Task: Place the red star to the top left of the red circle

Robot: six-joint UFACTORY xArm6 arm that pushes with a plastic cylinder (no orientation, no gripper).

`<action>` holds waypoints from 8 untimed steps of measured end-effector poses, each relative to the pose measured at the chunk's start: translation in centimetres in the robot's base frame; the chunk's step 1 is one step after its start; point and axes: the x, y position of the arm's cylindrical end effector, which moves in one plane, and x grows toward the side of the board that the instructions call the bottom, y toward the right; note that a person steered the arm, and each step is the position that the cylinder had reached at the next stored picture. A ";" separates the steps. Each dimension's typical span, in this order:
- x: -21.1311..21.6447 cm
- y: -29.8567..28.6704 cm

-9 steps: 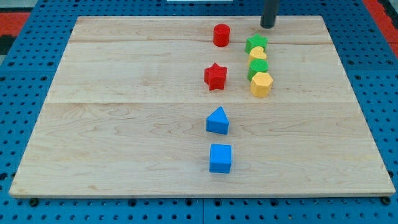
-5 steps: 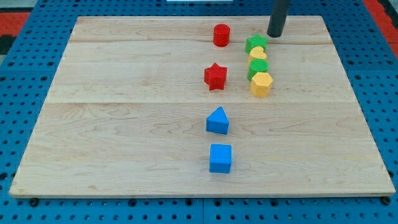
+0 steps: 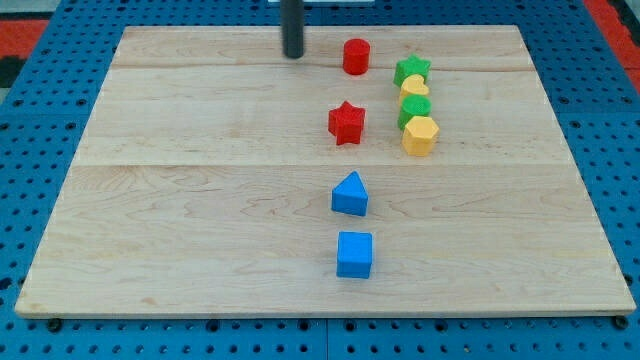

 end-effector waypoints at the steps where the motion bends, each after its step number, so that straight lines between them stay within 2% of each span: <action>1: 4.0 -0.5; 3: 5.0 14.3; 5: 10.9 12.9; 6: 13.4 7.6; 8: 9.3 7.0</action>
